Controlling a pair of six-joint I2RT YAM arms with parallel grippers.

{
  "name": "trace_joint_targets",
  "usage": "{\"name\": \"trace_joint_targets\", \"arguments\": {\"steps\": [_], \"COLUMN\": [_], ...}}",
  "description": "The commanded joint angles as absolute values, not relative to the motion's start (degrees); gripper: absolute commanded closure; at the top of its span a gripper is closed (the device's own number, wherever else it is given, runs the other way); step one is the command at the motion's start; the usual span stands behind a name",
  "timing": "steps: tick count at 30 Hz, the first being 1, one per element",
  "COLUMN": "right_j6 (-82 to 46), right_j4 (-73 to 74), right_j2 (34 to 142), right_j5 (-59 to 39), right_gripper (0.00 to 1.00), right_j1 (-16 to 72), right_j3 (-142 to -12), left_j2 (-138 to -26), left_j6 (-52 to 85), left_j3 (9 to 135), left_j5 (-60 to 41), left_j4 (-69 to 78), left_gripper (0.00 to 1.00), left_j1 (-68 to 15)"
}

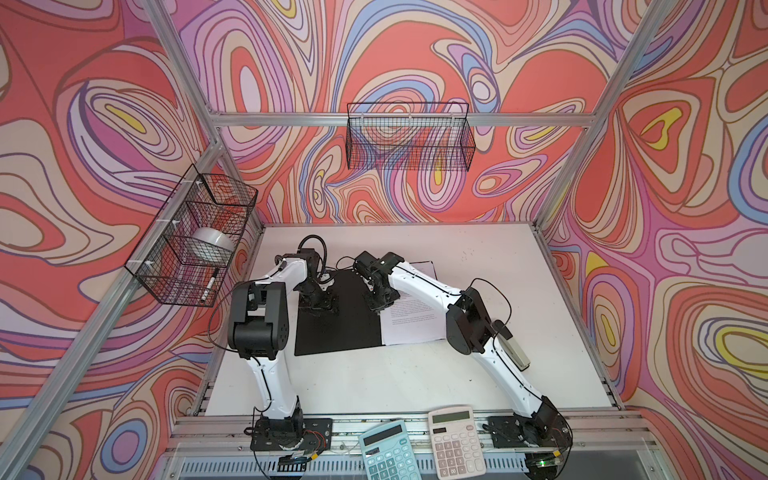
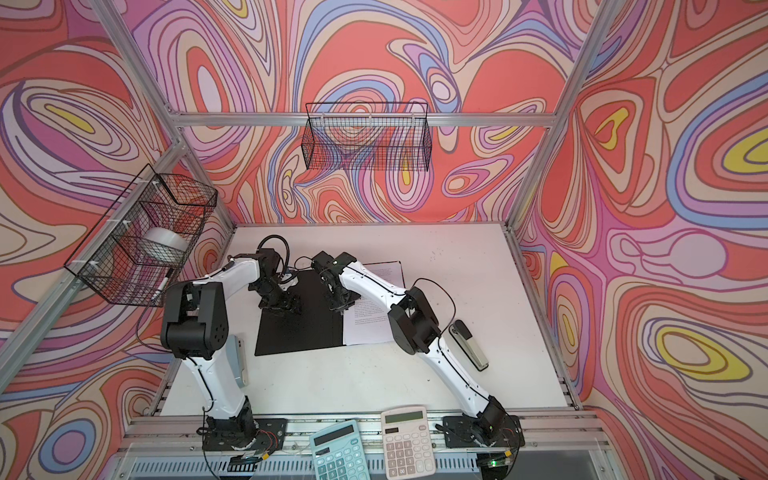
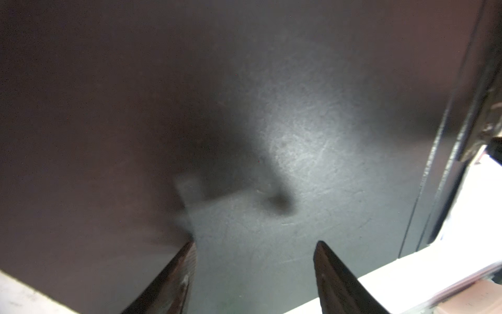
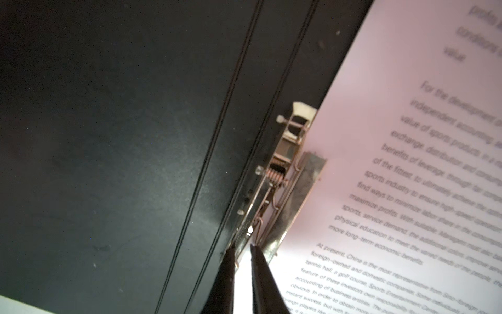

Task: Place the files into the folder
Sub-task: 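Raise both grippers off the folder and move them apart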

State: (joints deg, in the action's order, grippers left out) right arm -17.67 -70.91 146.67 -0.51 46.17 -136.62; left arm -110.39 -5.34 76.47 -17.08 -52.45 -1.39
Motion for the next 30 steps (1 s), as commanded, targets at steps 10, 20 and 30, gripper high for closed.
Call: {"name": "trace_joint_targets", "arguments": {"steps": [10, 20, 30], "right_j6": [-17.7, -18.4, -20.1], "right_j4": [-68.6, -64.8, -47.3], "right_j2": [141.5, 134.3, 117.3], "right_j5": [9.1, 14.2, 13.3], "right_gripper": [0.83, 0.80, 0.71], "right_j1": [45.3, 44.7, 41.9], "right_j3": [-134.6, -131.9, -111.7], "left_j2": [-105.9, -103.5, -93.6], "left_j6": [-6.6, -10.1, -14.0], "left_j3": [81.7, 85.8, 79.4], "left_j5": [-23.7, -21.6, -14.1], "left_j4": [-57.7, -61.7, -59.2], "left_gripper": [0.30, 0.30, 0.12], "left_j1": [-1.0, -1.0, -1.0]}}
